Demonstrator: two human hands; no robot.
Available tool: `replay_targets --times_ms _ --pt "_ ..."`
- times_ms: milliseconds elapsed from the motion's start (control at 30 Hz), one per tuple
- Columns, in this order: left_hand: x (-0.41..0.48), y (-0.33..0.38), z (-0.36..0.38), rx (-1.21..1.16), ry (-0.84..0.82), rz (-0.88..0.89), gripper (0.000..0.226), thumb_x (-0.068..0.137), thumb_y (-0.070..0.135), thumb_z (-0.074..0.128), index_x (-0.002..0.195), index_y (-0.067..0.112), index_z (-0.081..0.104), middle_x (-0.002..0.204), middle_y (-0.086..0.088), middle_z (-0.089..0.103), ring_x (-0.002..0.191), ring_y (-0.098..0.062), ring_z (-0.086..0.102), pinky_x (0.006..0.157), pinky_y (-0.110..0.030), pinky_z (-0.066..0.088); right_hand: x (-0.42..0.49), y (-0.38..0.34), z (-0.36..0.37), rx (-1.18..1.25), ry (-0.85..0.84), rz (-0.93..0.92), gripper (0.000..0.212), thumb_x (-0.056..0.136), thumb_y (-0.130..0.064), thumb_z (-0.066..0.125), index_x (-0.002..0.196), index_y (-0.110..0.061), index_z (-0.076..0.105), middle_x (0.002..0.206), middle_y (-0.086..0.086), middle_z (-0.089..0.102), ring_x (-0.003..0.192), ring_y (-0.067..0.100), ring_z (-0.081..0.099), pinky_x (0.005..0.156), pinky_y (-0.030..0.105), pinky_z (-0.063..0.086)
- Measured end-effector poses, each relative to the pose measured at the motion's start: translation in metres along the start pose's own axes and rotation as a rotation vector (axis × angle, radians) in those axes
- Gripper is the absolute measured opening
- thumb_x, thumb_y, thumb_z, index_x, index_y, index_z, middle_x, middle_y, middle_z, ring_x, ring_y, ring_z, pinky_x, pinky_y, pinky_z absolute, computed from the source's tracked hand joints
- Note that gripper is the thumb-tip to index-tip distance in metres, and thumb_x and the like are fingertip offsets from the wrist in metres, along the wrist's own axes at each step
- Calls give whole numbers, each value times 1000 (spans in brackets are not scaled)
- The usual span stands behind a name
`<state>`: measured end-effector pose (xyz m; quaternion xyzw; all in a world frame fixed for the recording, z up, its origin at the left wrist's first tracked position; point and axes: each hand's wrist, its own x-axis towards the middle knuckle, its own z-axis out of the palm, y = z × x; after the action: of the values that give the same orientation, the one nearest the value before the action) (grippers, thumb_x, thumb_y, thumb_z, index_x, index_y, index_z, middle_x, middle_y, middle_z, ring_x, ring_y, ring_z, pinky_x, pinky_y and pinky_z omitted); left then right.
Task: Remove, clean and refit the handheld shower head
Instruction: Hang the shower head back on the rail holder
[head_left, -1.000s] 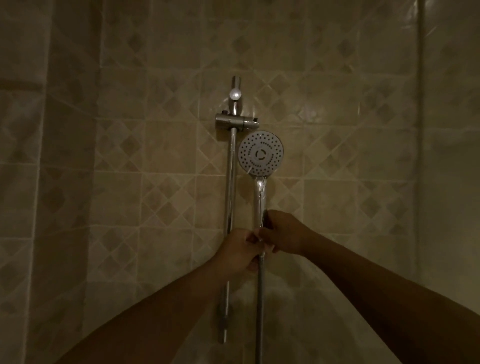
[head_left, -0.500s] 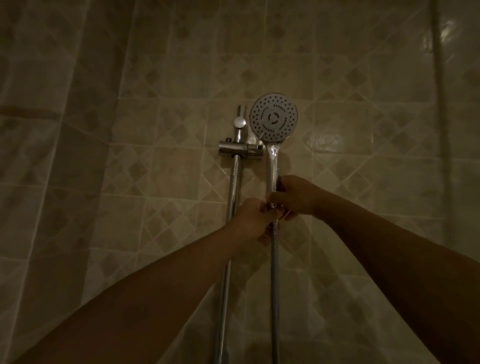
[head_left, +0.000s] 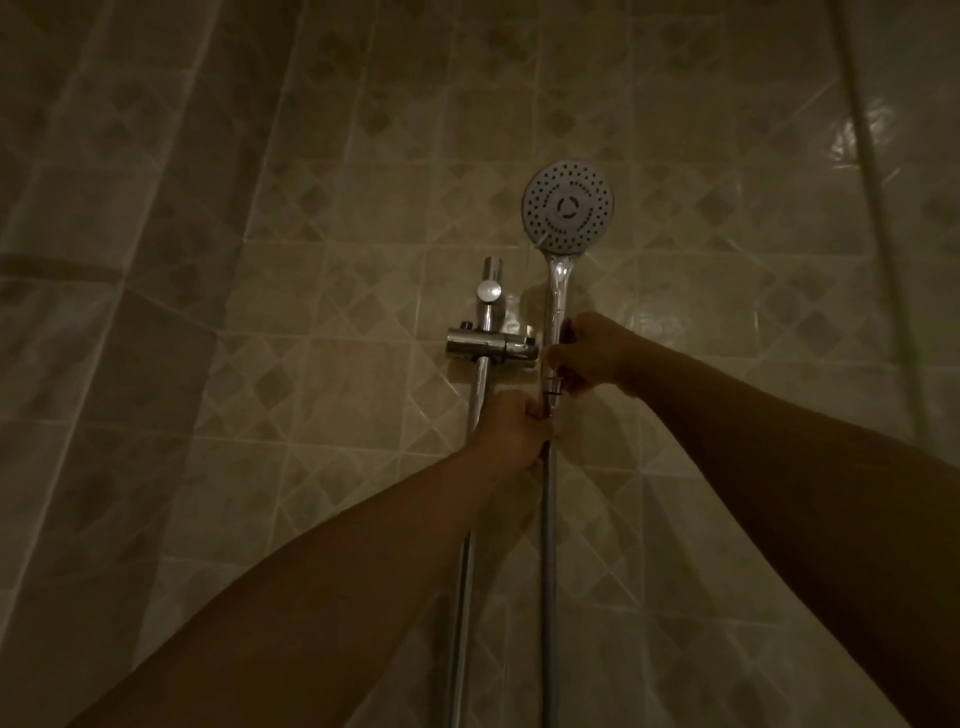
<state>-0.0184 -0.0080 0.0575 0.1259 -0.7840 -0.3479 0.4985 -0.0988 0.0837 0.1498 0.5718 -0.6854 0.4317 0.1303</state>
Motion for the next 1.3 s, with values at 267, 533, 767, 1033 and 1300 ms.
replay_targets --times_ms 267,533,767,1033,1300 --pt "19 -21 10 222 123 187 21 90 2 60 85 20 50 81 5 53 92 -30 64 68 -32 51 32 -17 -14 -41 146 -73 27 94 -6 60 120 0 60 101 20 65 74 26 68 68 35 60" --pt "33 -23 11 639 146 423 37 99 2 47 134 10 49 122 -13 60 107 -28 62 87 -38 53 52 -19 -19 22 274 -161 19 91 -10 66 109 -5 65 96 13 69 74 21 70 63 31 61" --pt "34 -24 11 920 139 456 48 99 8 49 146 12 38 139 -13 48 112 -30 62 86 -41 56 55 -15 -16 -37 309 -207 18 90 -17 64 102 -3 68 95 15 72 82 28 72 80 46 60" --pt "39 -22 20 1065 225 366 65 102 10 45 155 1 10 149 -21 37 130 -32 48 103 -40 47 54 -18 -9 35 292 -246 19 90 -12 62 106 -3 65 97 13 71 82 27 72 78 46 60" --pt "36 -31 19 1163 165 353 61 102 12 45 152 -5 16 145 -24 40 132 -33 45 105 -40 46 56 -18 -2 -77 260 -194 25 91 -17 63 111 -1 62 108 17 68 94 30 68 87 45 57"
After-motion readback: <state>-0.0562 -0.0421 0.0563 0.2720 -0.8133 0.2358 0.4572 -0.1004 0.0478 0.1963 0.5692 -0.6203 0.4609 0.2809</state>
